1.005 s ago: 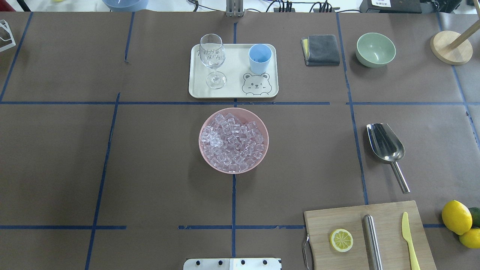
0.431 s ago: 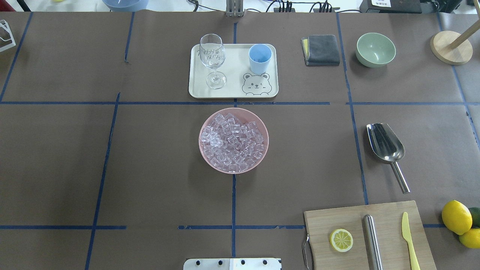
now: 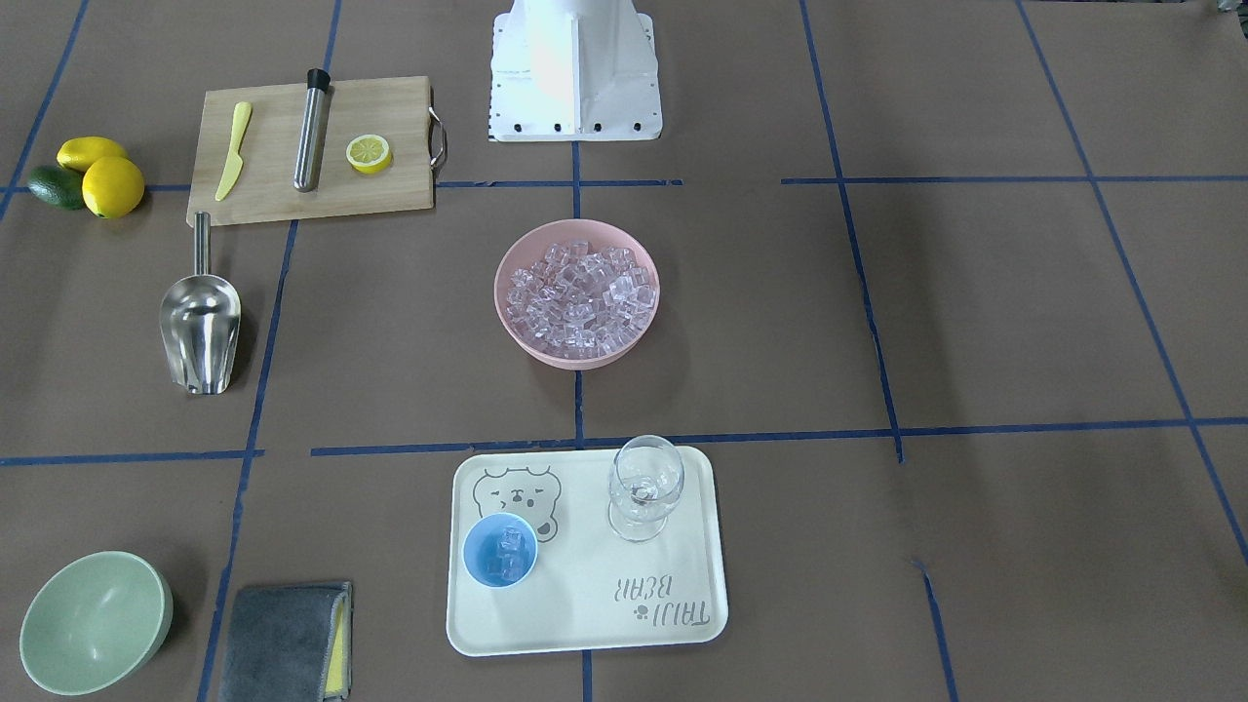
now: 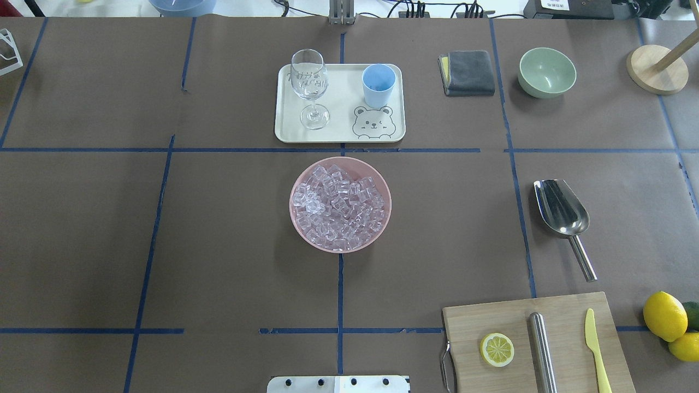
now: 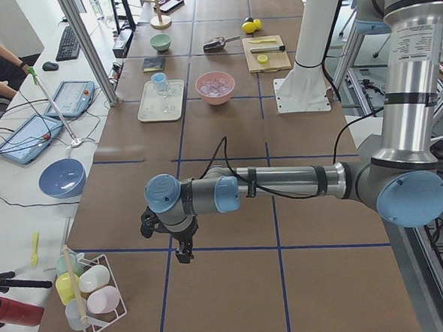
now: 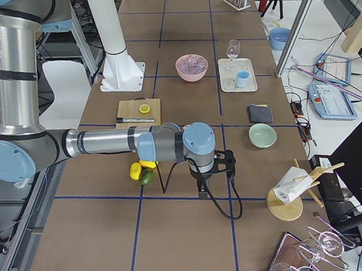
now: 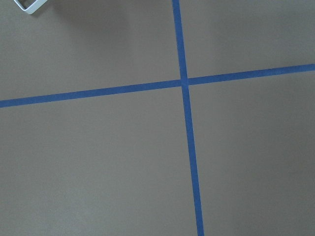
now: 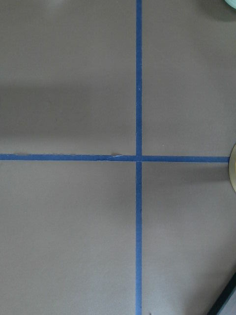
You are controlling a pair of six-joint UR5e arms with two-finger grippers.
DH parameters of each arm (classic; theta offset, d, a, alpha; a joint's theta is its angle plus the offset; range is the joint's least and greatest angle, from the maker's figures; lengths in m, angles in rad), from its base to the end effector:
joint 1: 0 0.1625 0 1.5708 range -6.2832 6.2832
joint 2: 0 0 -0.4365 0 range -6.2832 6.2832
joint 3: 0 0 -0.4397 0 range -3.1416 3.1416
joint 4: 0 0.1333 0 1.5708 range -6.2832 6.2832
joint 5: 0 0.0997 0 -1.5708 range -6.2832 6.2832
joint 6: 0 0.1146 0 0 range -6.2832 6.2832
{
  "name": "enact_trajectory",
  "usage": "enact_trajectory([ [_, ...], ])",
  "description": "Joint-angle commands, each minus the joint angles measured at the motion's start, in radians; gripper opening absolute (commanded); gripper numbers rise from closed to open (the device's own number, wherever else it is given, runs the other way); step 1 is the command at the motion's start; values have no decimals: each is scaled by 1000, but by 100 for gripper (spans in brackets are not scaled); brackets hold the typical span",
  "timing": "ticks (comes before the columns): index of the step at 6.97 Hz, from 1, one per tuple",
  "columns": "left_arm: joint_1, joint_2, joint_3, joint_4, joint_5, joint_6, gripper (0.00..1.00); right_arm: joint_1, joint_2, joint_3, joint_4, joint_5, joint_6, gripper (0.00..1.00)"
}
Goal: Put ice in cup with scoop
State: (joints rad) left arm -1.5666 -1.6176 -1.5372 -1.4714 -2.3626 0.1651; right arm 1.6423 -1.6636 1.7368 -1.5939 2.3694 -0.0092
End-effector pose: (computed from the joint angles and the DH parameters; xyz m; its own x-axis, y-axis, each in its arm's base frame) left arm -0.0494 -0.5527 0.6815 0.6926 0.1062 -0.7135 -0.1196 0.9923 0.0316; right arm 0.0869 -0.4967 0.6398 0.6991 0.0049 0.7150 -0.0649 0.9963 0.0567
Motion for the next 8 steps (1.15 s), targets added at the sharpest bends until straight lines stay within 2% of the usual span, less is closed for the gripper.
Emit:
enact_trajectory([
  [1,-3,11,-7,-4,3,7,100,-18,1,-2,6,-4,5,100],
  [8,-7,19,-29,-6,6,7,100,-25,1,-6,5,-1,8,100],
])
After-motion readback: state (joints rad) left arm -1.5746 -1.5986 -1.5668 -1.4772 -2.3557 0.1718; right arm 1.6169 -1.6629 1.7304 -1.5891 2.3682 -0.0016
